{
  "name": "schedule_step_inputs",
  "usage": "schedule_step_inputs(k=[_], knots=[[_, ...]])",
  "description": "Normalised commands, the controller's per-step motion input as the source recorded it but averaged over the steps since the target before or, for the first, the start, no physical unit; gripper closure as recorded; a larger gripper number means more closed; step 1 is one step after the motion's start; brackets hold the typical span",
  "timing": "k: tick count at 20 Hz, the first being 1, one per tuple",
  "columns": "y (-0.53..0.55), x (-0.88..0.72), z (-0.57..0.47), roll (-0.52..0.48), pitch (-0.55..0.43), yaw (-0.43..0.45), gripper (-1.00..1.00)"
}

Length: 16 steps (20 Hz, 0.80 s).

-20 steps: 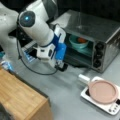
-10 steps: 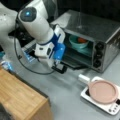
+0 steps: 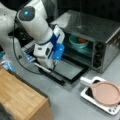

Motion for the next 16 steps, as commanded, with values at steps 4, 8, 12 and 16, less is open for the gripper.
schedule_step_inputs(k=[4, 8, 12, 16], knots=[[-0.03, 0.01, 0.02, 0.124, -0.046, 0.065, -1.0], [0.11, 0.0, -0.01, 0.318, -0.048, 0.088, -1.0], [0.21, -0.02, -0.03, 0.325, -0.011, 0.049, -1.0], [0.25, -0.04, -0.06, 0.225, -0.004, 0.043, -1.0]])
